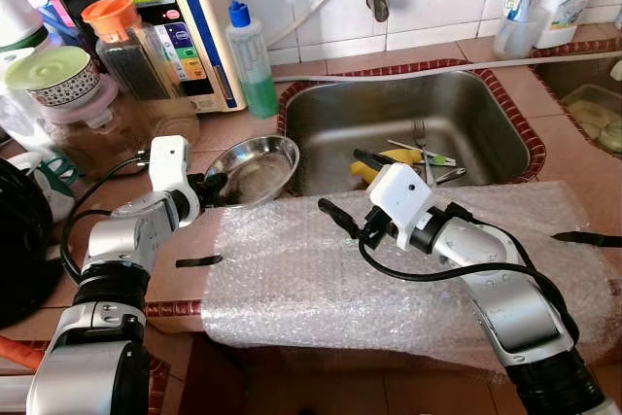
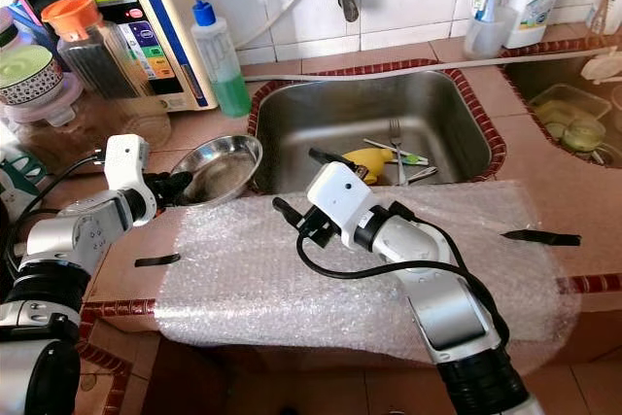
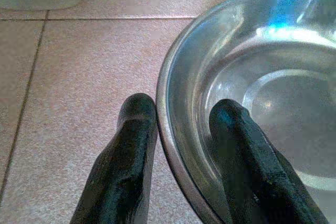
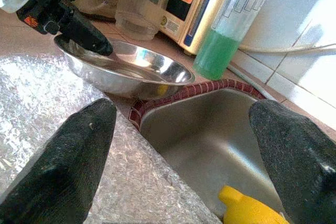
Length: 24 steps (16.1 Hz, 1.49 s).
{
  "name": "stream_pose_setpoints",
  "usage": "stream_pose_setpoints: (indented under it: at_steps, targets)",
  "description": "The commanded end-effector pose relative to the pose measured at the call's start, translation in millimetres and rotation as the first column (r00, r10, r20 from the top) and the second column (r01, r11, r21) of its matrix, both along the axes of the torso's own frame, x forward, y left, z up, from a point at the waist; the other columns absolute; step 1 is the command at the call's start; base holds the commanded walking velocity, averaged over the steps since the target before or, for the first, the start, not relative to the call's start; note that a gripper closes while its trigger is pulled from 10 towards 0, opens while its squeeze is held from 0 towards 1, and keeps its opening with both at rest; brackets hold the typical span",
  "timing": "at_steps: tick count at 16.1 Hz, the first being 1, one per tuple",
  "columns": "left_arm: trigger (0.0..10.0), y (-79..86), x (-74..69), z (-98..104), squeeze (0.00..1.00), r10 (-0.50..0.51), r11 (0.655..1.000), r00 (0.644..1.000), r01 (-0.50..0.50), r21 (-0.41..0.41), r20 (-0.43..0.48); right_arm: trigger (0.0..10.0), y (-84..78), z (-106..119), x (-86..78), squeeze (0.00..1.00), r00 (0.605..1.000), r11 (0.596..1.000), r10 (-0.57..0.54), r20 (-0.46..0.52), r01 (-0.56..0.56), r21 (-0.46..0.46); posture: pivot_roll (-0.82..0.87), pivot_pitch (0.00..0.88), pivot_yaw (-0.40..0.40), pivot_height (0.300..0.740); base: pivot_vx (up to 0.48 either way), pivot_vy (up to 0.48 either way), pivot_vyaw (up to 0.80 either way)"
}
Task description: Kitchen organization
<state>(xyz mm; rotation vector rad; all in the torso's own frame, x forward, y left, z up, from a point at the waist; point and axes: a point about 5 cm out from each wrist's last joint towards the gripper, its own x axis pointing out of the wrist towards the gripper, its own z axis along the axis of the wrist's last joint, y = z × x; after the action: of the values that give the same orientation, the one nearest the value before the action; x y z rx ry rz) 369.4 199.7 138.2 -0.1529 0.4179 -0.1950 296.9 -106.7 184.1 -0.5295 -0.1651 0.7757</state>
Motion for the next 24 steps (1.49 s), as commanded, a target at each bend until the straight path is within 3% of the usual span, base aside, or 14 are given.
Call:
stream_pose_setpoints:
  at_steps: [1, 9, 14, 19, 20, 21, 24]
  targets:
    - [0.0, 10.0, -3.6, -5, 0.00, 0.014, 0.999, 1.000, -0.014, 0.030, -0.020, 10.0, 1.2, 4, 1.5, 0.37, 1.000, 1.000, 0.010, 0.019, -0.010, -0.001, -0.31, 0.100, 0.203, 0.740, 0.000, 0.000, 0.00]
    - [0.0, 11.2, -3.2, -7, 0.00, 0.019, 0.999, 1.000, -0.018, 0.037, -0.024, 10.0, -2.1, 5, 2.9, 0.38, 1.000, 1.000, -0.003, 0.021, 0.003, -0.002, -0.32, 0.098, 0.205, 0.740, 0.000, 0.000, 0.00]
    - [0.0, 20.4, 0.1, -5, 0.00, 0.130, 0.991, 0.991, -0.131, 0.031, 0.030, 10.0, -1.9, 6, 3.6, 0.38, 1.000, 1.000, 0.001, 0.022, -0.001, -0.001, -0.32, 0.098, 0.201, 0.740, 0.000, 0.000, 0.00]
    - [0.0, 27.3, 3.9, 11, 0.00, 0.328, 0.944, 0.930, -0.317, -0.086, 0.165, 10.0, -9.9, 10, 14.0, 0.38, 0.997, 0.997, -0.075, 0.033, 0.074, 0.038, -0.31, 0.098, 0.197, 0.740, 0.000, 0.000, 0.00]
    - [0.0, 26.6, 4.4, 13, 0.00, 0.332, 0.943, 0.925, -0.320, -0.095, 0.185, 10.0, -11.0, 11, 15.1, 0.38, 0.996, 0.996, -0.085, 0.033, 0.084, 0.042, -0.31, 0.098, 0.197, 0.740, 0.000, 0.000, 0.00]
    - [0.0, 21.8, 5.8, 23, 0.00, 0.297, 0.954, 0.916, -0.299, -0.035, 0.270, 10.0, -14.5, 12, 18.4, 0.38, 0.993, 0.992, -0.115, 0.031, 0.113, 0.057, -0.31, 0.098, 0.196, 0.740, 0.000, 0.000, 0.00]
    - [0.0, 11.9, 7.3, 31, 0.00, 0.303, 0.953, 0.900, -0.288, -0.095, 0.313, 10.0, -21.7, 12, 25.2, 0.38, 0.983, 0.979, -0.183, 0.020, 0.180, 0.097, -0.31, 0.099, 0.196, 0.740, 0.000, 0.000, 0.00]
